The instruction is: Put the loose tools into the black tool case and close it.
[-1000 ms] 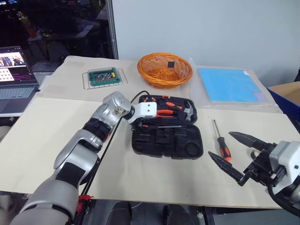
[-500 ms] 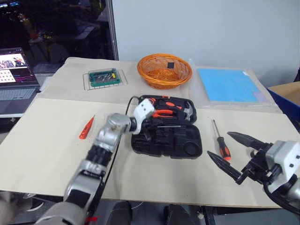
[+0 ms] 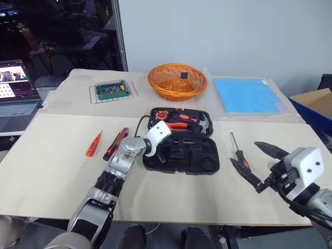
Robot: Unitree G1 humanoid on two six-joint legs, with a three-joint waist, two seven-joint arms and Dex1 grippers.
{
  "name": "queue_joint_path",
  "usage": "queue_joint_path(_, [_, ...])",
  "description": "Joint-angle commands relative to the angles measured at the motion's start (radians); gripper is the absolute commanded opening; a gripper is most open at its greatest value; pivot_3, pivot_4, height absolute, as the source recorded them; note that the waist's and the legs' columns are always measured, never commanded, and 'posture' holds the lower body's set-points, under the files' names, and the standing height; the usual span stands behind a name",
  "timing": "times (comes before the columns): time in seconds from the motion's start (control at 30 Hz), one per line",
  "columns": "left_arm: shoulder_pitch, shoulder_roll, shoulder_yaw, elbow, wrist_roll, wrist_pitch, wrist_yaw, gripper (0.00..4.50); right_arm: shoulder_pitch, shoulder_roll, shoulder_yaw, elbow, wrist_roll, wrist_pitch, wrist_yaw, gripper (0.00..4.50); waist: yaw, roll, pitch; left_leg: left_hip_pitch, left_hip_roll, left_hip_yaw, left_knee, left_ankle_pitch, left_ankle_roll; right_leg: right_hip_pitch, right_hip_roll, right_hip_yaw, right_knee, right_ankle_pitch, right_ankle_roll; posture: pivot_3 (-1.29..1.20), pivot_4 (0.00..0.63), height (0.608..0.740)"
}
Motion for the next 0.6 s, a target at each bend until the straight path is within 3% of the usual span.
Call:
queue_joint_path(0.03, [-0.003, 0.073, 0.098, -0.27, -0.237, 0.178, -0.132, 0.27, -0.072, -0.077, -0.002, 0.052, 0.027, 0.207, -0.022, 4.5, 0.003, 0.0, 0.0, -0.002, 0.0, 0.0, 0.0, 0.001, 0.001, -0.002, 0.0, 0.0, 0.0, 0.0, -0.001, 0.0, 0.15, 0.74])
queue_joint_path(0.07, [0.004, 0.106, 0.107, -0.323, -0.284, 0.224, -0.166, 0.52, -0.112, -0.087, 0.01, 0.086, 0.031, 0.254, -0.031, 4.5, 0.001, 0.0, 0.0, -0.004, 0.0, 0.0, 0.0, 0.001, 0.002, -0.003, 0.0, 0.0, 0.0, 0.004, -0.006, 0.0, 0.15, 0.74])
queue_joint_path(0.27, [0.054, 0.287, 0.067, -0.568, -0.422, 0.419, -0.254, 2.5, -0.304, -0.141, 0.107, 0.349, 0.032, 0.396, 0.008, 4.5, 0.004, 0.002, 0.001, -0.004, -0.002, -0.001, -0.002, 0.001, 0.003, -0.002, 0.0, 0.0, -0.001, 0.002, -0.004, 0.0, 0.15, 0.74])
queue_joint_path(0.4, [0.056, 0.308, 0.034, -0.659, -0.464, 0.472, -0.224, 3.85, -0.449, -0.152, 0.201, 0.556, 0.011, 0.441, 0.056, 4.5, 0.009, 0.001, 0.003, -0.005, -0.003, -0.002, -0.001, 0.001, 0.003, -0.002, 0.0, 0.0, -0.002, -0.003, 0.002, 0.0, 0.15, 0.74])
queue_joint_path(0.47, [0.045, 0.314, 0.036, -0.659, -0.474, 0.476, -0.221, 3.89, -0.555, -0.157, 0.302, 0.689, -0.03, 0.454, 0.075, 3.96, -0.001, 0.002, 0.004, -0.005, -0.003, -0.002, 0.0, 0.001, 0.003, -0.001, 0.0, 0.001, -0.003, -0.003, 0.002, 0.0, 0.15, 0.74])
queue_joint_path(0.6, [0.062, 0.321, 0.027, -0.666, -0.468, 0.452, -0.21, 3.89, -0.61, -0.187, 0.41, 0.785, -0.094, 0.413, 0.125, 2.75, 0.001, 0.001, 0.004, -0.005, -0.003, -0.003, -0.001, 0.001, 0.003, -0.002, 0.001, 0.001, -0.003, -0.002, 0.003, 0.0, 0.15, 0.74])
